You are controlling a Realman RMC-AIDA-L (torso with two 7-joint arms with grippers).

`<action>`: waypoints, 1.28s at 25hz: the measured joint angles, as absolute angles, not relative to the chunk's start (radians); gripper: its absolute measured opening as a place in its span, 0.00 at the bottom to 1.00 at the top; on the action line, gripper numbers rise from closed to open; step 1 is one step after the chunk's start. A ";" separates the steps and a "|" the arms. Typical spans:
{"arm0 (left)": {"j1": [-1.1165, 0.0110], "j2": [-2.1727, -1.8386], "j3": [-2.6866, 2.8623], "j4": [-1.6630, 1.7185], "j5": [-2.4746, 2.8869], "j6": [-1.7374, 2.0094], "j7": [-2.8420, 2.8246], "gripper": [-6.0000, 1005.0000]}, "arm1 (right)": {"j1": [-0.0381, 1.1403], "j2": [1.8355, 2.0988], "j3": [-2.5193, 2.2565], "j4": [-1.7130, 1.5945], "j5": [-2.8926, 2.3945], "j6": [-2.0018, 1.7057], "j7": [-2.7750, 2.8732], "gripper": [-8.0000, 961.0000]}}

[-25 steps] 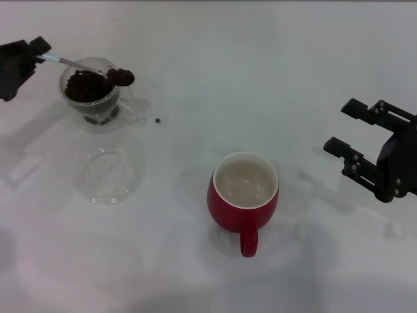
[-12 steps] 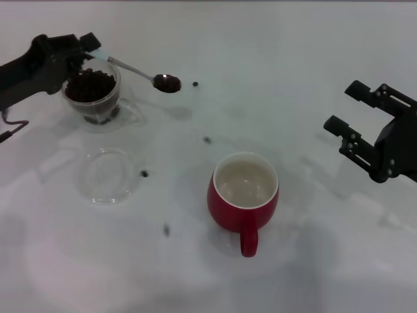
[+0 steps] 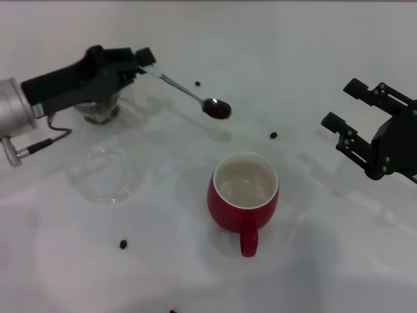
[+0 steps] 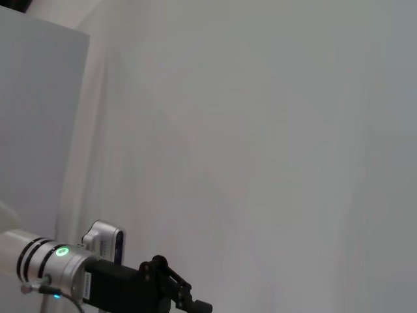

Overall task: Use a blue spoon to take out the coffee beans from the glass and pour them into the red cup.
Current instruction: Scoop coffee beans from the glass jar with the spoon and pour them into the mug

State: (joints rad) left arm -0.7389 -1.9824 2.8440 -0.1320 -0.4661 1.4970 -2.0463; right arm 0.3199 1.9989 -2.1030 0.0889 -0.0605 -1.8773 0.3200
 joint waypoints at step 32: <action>-0.906 -2.022 2.844 -0.178 -0.249 1.534 -1.752 0.13 | 0.284 2.003 -2.103 0.077 -0.057 -1.878 0.317 0.58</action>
State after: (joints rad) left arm -0.9062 -2.0219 2.8441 -0.1781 -0.2493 1.5338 -1.7521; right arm 0.2839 2.0034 -2.1031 0.0767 -0.0568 -1.8784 0.3175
